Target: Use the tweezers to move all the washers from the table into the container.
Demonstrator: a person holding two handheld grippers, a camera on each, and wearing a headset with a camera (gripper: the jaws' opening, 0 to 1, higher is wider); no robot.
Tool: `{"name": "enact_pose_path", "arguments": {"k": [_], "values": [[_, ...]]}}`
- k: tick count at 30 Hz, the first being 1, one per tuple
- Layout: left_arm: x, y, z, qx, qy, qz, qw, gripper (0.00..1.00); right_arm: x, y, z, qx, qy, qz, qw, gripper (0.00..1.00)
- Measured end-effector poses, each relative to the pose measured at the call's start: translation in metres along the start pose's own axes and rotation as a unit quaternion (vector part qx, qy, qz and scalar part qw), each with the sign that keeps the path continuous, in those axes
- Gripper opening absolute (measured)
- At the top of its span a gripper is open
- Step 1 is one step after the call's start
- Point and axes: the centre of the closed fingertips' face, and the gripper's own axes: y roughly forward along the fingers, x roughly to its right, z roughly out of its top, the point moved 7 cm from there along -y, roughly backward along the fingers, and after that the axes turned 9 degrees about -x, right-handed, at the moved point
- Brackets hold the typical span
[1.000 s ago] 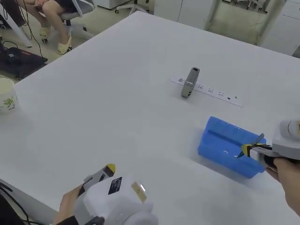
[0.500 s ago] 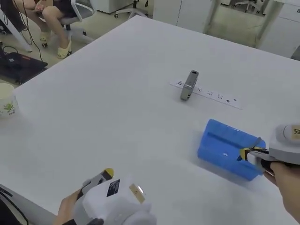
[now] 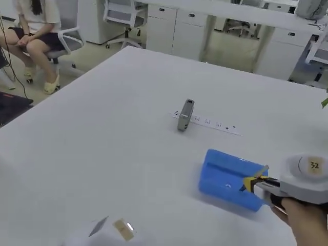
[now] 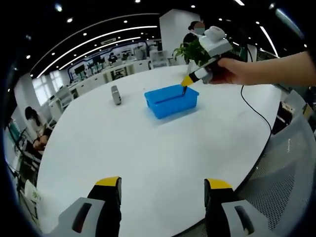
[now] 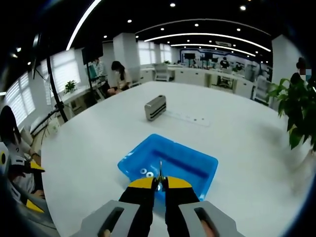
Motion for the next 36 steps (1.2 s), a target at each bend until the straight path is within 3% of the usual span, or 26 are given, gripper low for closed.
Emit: {"name": "enact_pose_path", "arguments": {"k": [3, 7, 12, 17, 25, 29, 31, 34, 36], "values": [[0.001, -0.005, 0.013, 0.016, 0.01, -0.012, 0.9998, 0.65, -0.002, -0.014, 0.002, 0.014, -0.001, 0.006, 0.9999, 0.03], [0.002, -0.015, 0.044, 0.053, 0.021, -0.026, 0.998, 0.64, -0.006, -0.038, 0.006, 0.039, -0.01, 0.002, 0.9992, 0.03], [0.008, -0.028, 0.083, 0.097, 0.031, -0.064, 0.9928, 0.62, -0.013, -0.065, 0.012, 0.059, -0.024, 0.019, 0.9978, 0.03], [0.014, -0.039, 0.114, 0.12, 0.053, -0.093, 0.987, 0.61, -0.025, -0.085, 0.013, 0.07, -0.045, 0.04, 0.9957, 0.03], [0.018, -0.048, 0.141, 0.133, 0.076, -0.141, 0.978, 0.58, -0.046, -0.106, 0.005, 0.057, -0.089, 0.081, 0.9911, 0.03], [0.024, -0.05, 0.153, 0.127, 0.094, -0.193, 0.9685, 0.51, -0.055, -0.115, 0.002, 0.051, -0.112, 0.104, 0.9869, 0.03], [0.029, -0.049, 0.162, 0.13, 0.1, -0.23, 0.9593, 0.44, -0.059, -0.117, -0.001, 0.044, -0.122, 0.113, 0.985, 0.03], [0.039, -0.049, 0.171, 0.122, 0.102, -0.298, 0.9413, 0.41, -0.063, -0.121, -0.007, 0.034, -0.147, 0.114, 0.9819, 0.03], [0.043, -0.047, 0.174, 0.118, 0.115, -0.312, 0.9357, 0.37, -0.065, -0.123, -0.009, 0.029, -0.15, 0.124, 0.9805, 0.03]]}}
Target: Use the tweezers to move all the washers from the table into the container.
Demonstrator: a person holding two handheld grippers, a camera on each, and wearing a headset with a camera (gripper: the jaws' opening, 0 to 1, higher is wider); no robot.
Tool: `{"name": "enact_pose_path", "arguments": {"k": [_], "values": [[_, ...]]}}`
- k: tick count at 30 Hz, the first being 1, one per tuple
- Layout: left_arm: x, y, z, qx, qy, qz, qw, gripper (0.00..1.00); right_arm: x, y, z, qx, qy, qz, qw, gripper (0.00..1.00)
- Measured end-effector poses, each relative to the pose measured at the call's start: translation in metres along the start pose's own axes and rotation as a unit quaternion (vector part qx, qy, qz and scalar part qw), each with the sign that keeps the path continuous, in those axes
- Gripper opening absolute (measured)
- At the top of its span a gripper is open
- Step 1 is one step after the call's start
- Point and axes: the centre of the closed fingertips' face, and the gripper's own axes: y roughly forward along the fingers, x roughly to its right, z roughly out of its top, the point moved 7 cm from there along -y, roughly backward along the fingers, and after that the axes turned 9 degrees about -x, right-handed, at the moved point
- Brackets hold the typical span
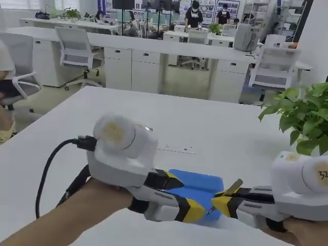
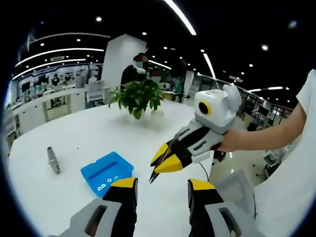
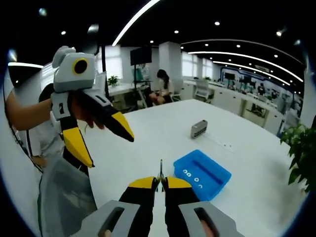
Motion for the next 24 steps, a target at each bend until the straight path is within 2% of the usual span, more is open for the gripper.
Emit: {"name": "enact_pose_path", "arguments": {"k": [3, 6, 8, 10, 12, 17, 22, 24], "values": [[0.002, 0.005, 0.002, -0.009, 0.013, -0.015, 0.9998, 0.33, -0.004, -0.002, 0.0, 0.0, -0.006, 0.015, 0.9999, 0.03], [0.004, 0.011, 0.004, -0.021, 0.034, -0.029, 0.9988, 0.33, -0.009, -0.004, 0.001, -0.012, -0.038, 0.028, 0.9988, 0.03], [0.004, 0.013, 0.005, -0.024, 0.04, -0.037, 0.9982, 0.33, -0.012, -0.003, 0.001, -0.018, -0.043, 0.038, 0.9982, 0.03], [0.007, 0.015, 0.008, -0.017, 0.049, -0.053, 0.9972, 0.31, -0.02, -0.001, 0.001, -0.03, -0.055, 0.076, 0.9951, 0.03], [0.008, 0.017, 0.011, -0.01, 0.045, -0.055, 0.9974, 0.29, -0.024, 0.001, 0.001, -0.035, -0.069, 0.086, 0.9932, 0.03], [0.015, 0.022, 0.013, -0.011, 0.067, -0.093, 0.9934, 0.26, -0.034, 0.006, -0.002, -0.037, -0.08, 0.117, 0.9892, 0.03], [0.018, 0.025, 0.014, -0.009, 0.081, -0.113, 0.9903, 0.08, -0.037, 0.007, -0.004, -0.038, -0.085, 0.136, 0.9863, 0.03], [0.02, 0.027, 0.014, -0.015, 0.087, -0.122, 0.9885, 0.06, -0.039, 0.007, -0.006, -0.04, -0.085, 0.141, 0.9856, 0.03]]}}
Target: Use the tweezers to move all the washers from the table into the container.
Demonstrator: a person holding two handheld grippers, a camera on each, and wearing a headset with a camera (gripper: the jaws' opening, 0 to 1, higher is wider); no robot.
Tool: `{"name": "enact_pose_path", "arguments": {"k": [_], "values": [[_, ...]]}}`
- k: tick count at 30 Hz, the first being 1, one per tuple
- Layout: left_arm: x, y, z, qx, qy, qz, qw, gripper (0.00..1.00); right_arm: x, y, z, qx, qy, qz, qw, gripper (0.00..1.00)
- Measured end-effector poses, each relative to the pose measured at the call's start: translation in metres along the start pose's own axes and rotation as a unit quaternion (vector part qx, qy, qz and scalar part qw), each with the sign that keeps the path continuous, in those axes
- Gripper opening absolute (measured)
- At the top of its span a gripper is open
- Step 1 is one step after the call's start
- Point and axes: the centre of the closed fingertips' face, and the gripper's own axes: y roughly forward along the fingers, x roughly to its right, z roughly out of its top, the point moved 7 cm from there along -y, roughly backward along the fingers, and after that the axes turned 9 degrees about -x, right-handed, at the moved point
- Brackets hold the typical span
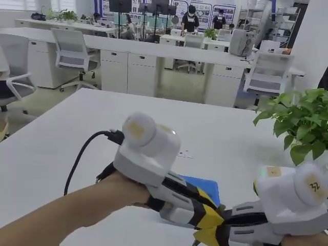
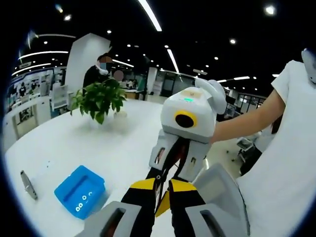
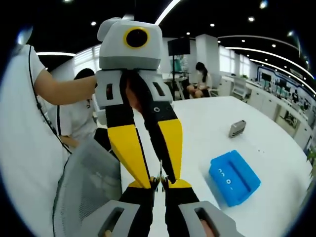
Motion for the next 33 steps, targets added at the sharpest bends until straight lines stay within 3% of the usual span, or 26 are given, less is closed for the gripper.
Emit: {"name": "enact_pose_path", "arguments": {"k": [3, 8, 10, 17, 20, 23, 33], "values": [[0.001, 0.002, -0.001, -0.008, 0.016, -0.003, 0.9998, 0.01, -0.004, 0.001, -0.004, -0.005, -0.005, 0.008, 0.9999, 0.03], [0.004, 0.005, -0.001, -0.022, 0.051, -0.014, 0.9984, 0.0, -0.006, 0.002, -0.007, -0.006, -0.011, 0.01, 0.9999, 0.04], [0.003, 0.005, 0.0, -0.02, 0.07, -0.002, 0.9974, 0.0, -0.006, 0.002, -0.009, 0.001, 0.006, 0.02, 0.9998, 0.05], [0.004, 0.002, 0.003, -0.02, 0.073, -0.004, 0.9972, 0.0, -0.005, 0.001, -0.012, 0.011, 0.03, 0.019, 0.9993, 0.06], [0.006, -0.003, 0.008, -0.001, 0.07, -0.008, 0.9975, 0.0, -0.005, 0.002, -0.013, 0.011, 0.031, 0.017, 0.9993, 0.09], [0.007, -0.006, 0.011, 0.002, 0.069, -0.014, 0.9975, 0.0, -0.007, 0.005, -0.016, 0.006, 0.03, 0.022, 0.9993, 0.1], [0.009, -0.013, 0.012, -0.007, 0.083, -0.01, 0.9965, 0.0, -0.006, 0.006, -0.022, -0.002, 0.028, 0.024, 0.9993, 0.1]]}}
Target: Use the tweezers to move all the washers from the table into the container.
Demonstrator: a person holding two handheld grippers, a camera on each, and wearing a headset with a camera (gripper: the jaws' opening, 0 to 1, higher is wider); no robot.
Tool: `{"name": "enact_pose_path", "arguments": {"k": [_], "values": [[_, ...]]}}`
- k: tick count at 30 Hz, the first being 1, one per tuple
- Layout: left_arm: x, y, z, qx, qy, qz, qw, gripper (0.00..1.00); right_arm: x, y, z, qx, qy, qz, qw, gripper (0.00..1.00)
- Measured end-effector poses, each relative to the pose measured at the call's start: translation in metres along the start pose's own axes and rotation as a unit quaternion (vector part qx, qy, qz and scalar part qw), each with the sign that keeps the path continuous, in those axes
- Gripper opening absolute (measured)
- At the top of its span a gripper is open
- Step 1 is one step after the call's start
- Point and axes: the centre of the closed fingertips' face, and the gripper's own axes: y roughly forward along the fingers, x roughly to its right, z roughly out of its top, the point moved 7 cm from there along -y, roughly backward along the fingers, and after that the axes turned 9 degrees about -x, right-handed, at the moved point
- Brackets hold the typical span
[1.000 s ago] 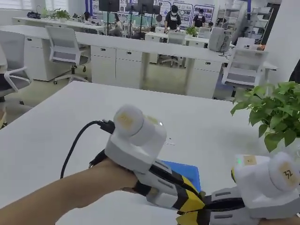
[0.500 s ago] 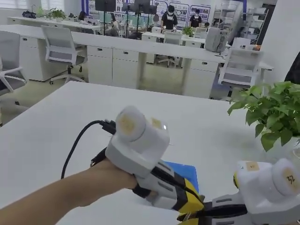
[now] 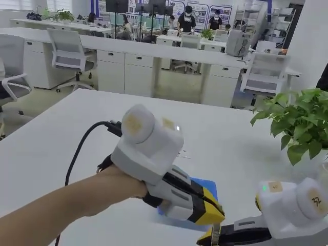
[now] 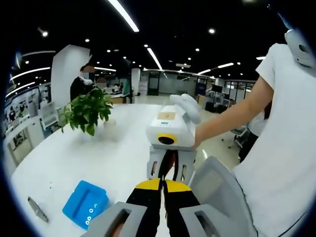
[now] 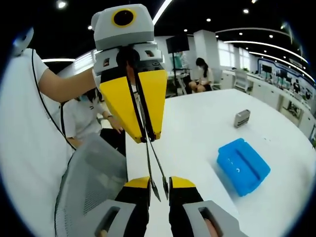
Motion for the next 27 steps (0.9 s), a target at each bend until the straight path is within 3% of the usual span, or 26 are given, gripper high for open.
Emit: {"name": "enact_pose_path", "arguments": {"k": [9, 15, 20, 22, 27], "values": [[-0.002, -0.005, 0.0, -0.001, -0.005, 0.003, 1.0, 0.0, 0.001, -0.002, 0.0, 0.007, -0.004, -0.004, 1.0, 0.05], [-0.003, -0.009, -0.007, -0.05, 0.01, 0.018, 0.9986, 0.0, 0.003, -0.004, -0.004, -0.029, -0.037, -0.02, 0.9987, 0.03], [-0.004, -0.011, -0.012, -0.068, 0.006, 0.021, 0.9975, 0.0, 0.005, -0.003, -0.003, -0.057, -0.068, -0.031, 0.9956, 0.02], [-0.003, -0.011, -0.015, -0.078, 0.013, 0.021, 0.9966, 0.0, 0.005, -0.003, -0.003, -0.077, -0.088, -0.037, 0.9924, 0.01], [-0.003, -0.009, -0.022, -0.097, 0.035, 0.037, 0.994, 0.0, 0.008, 0.0, -0.004, -0.1, -0.103, -0.042, 0.9888, 0.01]]}}
